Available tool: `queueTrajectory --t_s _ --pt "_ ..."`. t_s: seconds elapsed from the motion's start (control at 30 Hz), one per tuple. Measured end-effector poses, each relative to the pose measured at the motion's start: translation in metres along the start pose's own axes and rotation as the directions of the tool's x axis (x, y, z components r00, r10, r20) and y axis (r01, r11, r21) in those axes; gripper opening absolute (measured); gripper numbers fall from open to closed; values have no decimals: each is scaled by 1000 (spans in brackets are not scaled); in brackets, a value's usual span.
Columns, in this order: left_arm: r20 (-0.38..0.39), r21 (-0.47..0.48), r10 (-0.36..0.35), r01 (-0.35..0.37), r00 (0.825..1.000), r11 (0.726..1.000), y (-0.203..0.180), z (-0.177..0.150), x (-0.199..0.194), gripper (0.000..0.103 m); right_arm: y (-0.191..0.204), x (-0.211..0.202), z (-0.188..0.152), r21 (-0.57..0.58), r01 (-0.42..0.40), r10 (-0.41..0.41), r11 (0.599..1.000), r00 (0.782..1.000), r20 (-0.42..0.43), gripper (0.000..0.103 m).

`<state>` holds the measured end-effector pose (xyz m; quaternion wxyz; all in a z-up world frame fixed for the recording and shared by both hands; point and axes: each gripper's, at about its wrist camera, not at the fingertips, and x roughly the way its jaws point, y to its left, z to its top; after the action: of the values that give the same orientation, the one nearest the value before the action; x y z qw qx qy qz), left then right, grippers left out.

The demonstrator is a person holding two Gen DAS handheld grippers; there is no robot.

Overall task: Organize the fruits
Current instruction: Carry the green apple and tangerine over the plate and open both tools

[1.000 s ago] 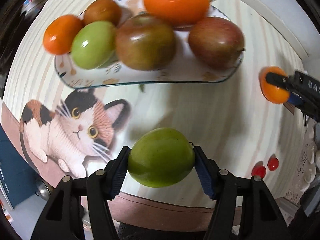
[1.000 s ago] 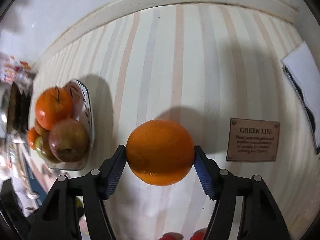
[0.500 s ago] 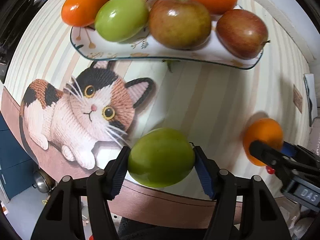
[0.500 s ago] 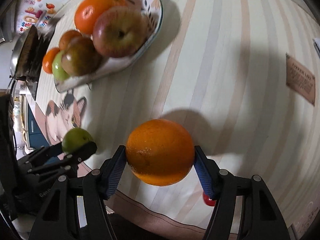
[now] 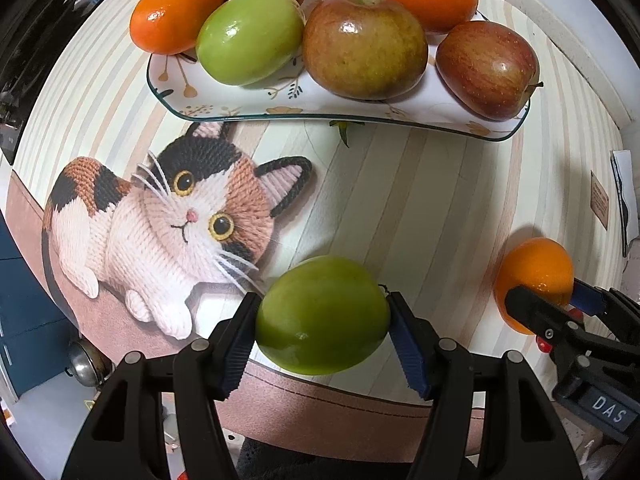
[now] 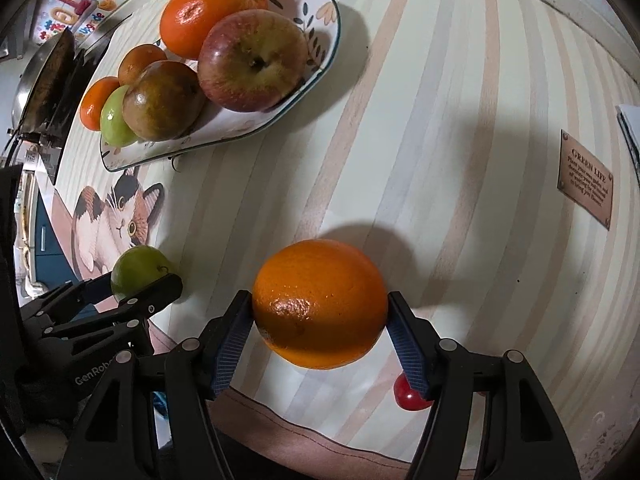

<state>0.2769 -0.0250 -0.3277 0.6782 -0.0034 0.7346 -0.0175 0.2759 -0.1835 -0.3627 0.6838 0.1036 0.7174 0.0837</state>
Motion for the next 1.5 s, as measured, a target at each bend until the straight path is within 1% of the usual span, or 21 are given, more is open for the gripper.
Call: queueTrajectory --t_s 0.13,0.23,0.37,0.43,0.5,0.57,0.67,0.77,0.83,0.93,1.0,1.07,1.13,1.17,1.3,1.37,1.5 --pt "32 5 -8 8 999 1000 1 -2 -16 61 3 0 0 12 -19 19 1000 1000 9 69" --pt "64 3 -42 42 997 999 2 1 -40 61 6 -7 3 33 -60 59 998 998 24 69" --pt "139 15 -80 78 987 997 3 15 -84 61 2 -39 17 60 -131 125 990 988 90 69" --pt "178 29 -94 90 980 996 4 29 -109 61 2 -60 30 62 -164 155 984 979 136 69" --pt "205 36 -102 97 974 995 3 45 -127 61 3 -78 44 60 -178 165 982 970 181 69" --pt "226 43 -91 83 970 996 5 67 -139 61 3 -89 58 54 -174 159 983 964 211 69" --pt "238 47 -63 53 969 997 9 98 -141 61 -3 -98 89 57 -151 133 987 960 246 69" --pt "216 51 -40 30 976 998 10 133 -135 61 -5 -95 117 54 -114 97 992 961 258 69" --pt "180 54 -31 22 983 998 9 154 -125 61 -8 -87 135 46 -80 65 996 964 258 69" --pt "125 65 -22 14 992 998 8 176 -109 61 -4 -71 153 28 -42 34 999 972 232 69" --pt "88 69 -23 17 996 997 6 184 -97 61 -4 -60 160 16 -15 11 1000 977 211 69" --pt "56 72 -34 30 998 997 4 188 -85 61 -4 -51 160 11 -9 7 1000 980 198 69" --pt "28 77 -40 38 999 996 2 189 -76 61 -6 -44 159 9 -23 21 1000 983 181 69" --pt "21 77 -39 37 999 996 1 188 -73 61 -7 -43 158 6 -30 28 1000 982 185 69" --pt "-4 59 -29 29 1000 998 1 183 -61 61 -10 -37 161 1 -74 73 997 981 180 69" --pt "-18 49 -45 46 999 998 2 180 -56 61 -9 -33 160 2 -95 93 995 980 176 70" --pt "-17 54 -50 51 999 997 -3 177 -52 63 -9 -31 161 -4 -112 111 994 979 171 71"
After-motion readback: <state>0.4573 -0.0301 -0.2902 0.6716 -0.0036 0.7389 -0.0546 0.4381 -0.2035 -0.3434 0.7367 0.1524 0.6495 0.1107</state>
